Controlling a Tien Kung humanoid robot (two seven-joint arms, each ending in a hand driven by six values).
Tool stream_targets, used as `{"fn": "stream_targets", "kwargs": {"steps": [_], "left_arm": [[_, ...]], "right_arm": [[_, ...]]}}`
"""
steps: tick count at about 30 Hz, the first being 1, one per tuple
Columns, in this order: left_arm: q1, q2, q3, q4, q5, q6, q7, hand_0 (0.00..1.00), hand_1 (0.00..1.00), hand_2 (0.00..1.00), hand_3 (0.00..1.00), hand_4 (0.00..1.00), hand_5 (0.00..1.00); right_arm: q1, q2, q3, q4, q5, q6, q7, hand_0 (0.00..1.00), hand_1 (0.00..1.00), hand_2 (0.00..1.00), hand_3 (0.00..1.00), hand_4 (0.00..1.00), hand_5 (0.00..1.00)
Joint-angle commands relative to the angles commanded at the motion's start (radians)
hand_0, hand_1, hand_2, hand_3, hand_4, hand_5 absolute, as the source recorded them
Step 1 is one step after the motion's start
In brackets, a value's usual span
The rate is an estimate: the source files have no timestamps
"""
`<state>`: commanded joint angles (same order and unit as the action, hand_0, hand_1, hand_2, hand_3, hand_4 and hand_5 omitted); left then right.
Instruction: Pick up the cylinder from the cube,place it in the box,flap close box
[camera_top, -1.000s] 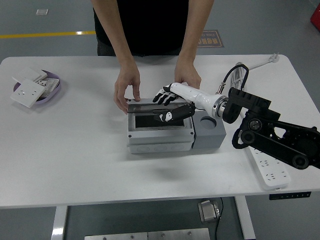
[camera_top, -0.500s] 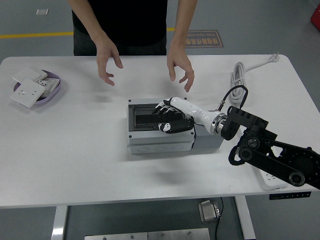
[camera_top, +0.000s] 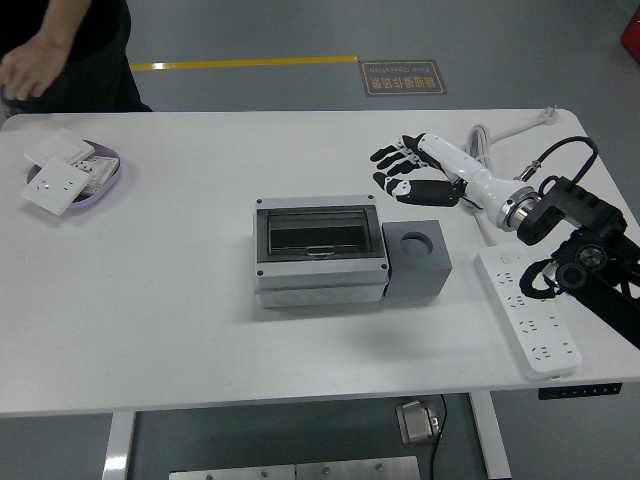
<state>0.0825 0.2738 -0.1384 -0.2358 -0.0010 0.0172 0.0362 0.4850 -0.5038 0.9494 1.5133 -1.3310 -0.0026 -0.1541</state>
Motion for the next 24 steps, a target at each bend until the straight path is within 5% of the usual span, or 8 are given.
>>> {"fn": "stream_targets", "kwargs": {"steps": [9,11,12,23,24], "left_arm": [[0.017,-0.007,-0.014,0.002,-0.005,0.001,0.002,0.574,0.62,0.573,0.594,0.704,0.192],[0.023,-0.008,-0.013,0.003,-0.009,0.0,0.002,0.574,0.62,0.573,0.594,0.704,0.192],[0.025,-0.008,-0.014,0.003,-0.01,0.0,0.002,0.574,0.617,0.573,0.593,0.699,0.188],[0.042,-0.02,-0.027,0.005,-0.007,0.0,0.003,0.574,0.617,0.572,0.592,0.697,0.187],[0.042,-0.02,-0.028,0.005,-0.006,-0.001,0.003,0.574,0.616,0.572,0.592,0.694,0.186]], "right_arm": [[-0.129,0.152,0.208,-0.21,0.176,-0.078,0.194,0.736,0.663,0.675,0.675,0.652,0.408],[-0.151,0.166,0.246,-0.243,0.22,-0.099,0.237,0.736,0.663,0.675,0.675,0.652,0.408],[-0.162,0.171,0.264,-0.253,0.242,-0.107,0.259,0.724,0.672,0.673,0.67,0.778,0.35],[-0.191,0.187,0.315,-0.244,0.308,-0.168,0.342,0.674,0.647,0.635,0.637,0.826,0.315],[-0.191,0.186,0.314,-0.241,0.307,-0.168,0.341,0.593,0.614,0.561,0.624,0.833,0.281]]}}
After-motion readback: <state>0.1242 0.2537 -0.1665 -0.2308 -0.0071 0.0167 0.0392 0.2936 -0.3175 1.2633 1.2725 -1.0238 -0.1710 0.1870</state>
